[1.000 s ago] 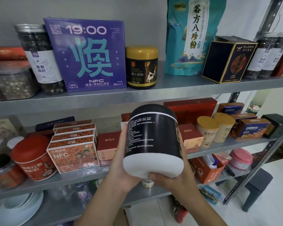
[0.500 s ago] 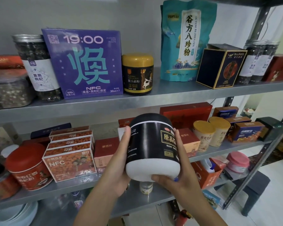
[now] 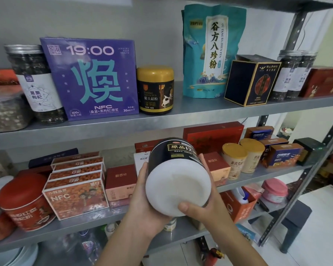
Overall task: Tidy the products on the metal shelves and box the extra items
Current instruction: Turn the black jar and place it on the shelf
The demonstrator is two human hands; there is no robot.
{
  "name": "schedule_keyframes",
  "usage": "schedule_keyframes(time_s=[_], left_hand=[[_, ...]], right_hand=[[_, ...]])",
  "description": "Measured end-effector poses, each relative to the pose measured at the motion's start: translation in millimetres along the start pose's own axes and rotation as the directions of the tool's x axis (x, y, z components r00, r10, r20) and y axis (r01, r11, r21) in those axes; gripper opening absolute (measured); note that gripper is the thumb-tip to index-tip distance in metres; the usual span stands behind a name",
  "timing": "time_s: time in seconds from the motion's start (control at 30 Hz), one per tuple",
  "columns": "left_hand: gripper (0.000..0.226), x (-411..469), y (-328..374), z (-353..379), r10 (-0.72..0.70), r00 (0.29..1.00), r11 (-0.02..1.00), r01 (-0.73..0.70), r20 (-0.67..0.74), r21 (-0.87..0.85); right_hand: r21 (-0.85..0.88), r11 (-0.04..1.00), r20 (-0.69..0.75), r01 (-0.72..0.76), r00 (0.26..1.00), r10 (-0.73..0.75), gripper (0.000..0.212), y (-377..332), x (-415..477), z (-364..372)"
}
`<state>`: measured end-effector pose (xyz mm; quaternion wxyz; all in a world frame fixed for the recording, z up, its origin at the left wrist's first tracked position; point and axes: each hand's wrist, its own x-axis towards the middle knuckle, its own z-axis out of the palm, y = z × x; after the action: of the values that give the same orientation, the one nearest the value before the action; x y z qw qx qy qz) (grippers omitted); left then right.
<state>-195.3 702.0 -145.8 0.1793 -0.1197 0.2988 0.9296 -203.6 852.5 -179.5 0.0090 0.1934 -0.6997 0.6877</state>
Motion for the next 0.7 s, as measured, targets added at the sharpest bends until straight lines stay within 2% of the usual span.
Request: schedule_keyframes(time_s=[0.07,0.13,0.23,0.3,0.37,0.43,0.5,0.6,0.63,0.7], left_hand=[[0.066,0,-2,1,0.010,1.000,0.998,-0.010,0.006,0.058],[0.066,0,-1,2,0.034,0.999,0.980,-0.036,0.016,0.198],[0.059,-1,0,4,0.195,0.980,0.878,-0.152,-0.049,0.454],[0.053,-1,4,3,0.285,0.956,0.804,-0.198,-0.071,0.560],[0.057,-3,9,4,0.273,0.962,0.771,-0.210,-0.014,0.602],[0.069,-3,12,4,0.235,0.969,0.749,-0.234,0.081,0.620],[0.079,-1,11,2,0.255,0.957,0.744,-0.286,0.139,0.604],[0.077,6,3,-3,0.365,0.905,0.727,-0.423,0.217,0.541],[0.076,9,0,-4,0.426,0.871,0.693,-0.489,0.246,0.530],[0.081,13,-2,-4,0.558,0.764,0.555,-0.633,0.324,0.539]], right_hand=[[-0.003,1.000,-0.028,-0.012,1.000,0.012,0.126,3,2,-3],[-0.010,1.000,-0.085,-0.008,0.996,0.007,0.123,2,3,-6],[-0.062,0.996,-0.134,0.067,0.988,-0.074,0.119,-2,4,-14],[-0.170,0.972,-0.098,0.160,0.979,-0.179,0.113,-9,3,-18],[-0.330,0.906,-0.015,0.265,0.958,-0.286,0.111,-15,3,-21],[-0.499,0.780,0.109,0.378,0.920,-0.376,0.107,-16,5,-26],[-0.576,0.694,0.183,0.432,0.896,-0.405,0.105,-19,8,-28],[-0.556,0.695,0.231,0.455,0.888,-0.397,0.106,-23,13,-33],[-0.533,0.718,0.239,0.447,0.894,-0.378,0.108,-22,13,-36],[-0.462,0.793,0.243,0.396,0.917,-0.316,0.116,-21,11,-40]])
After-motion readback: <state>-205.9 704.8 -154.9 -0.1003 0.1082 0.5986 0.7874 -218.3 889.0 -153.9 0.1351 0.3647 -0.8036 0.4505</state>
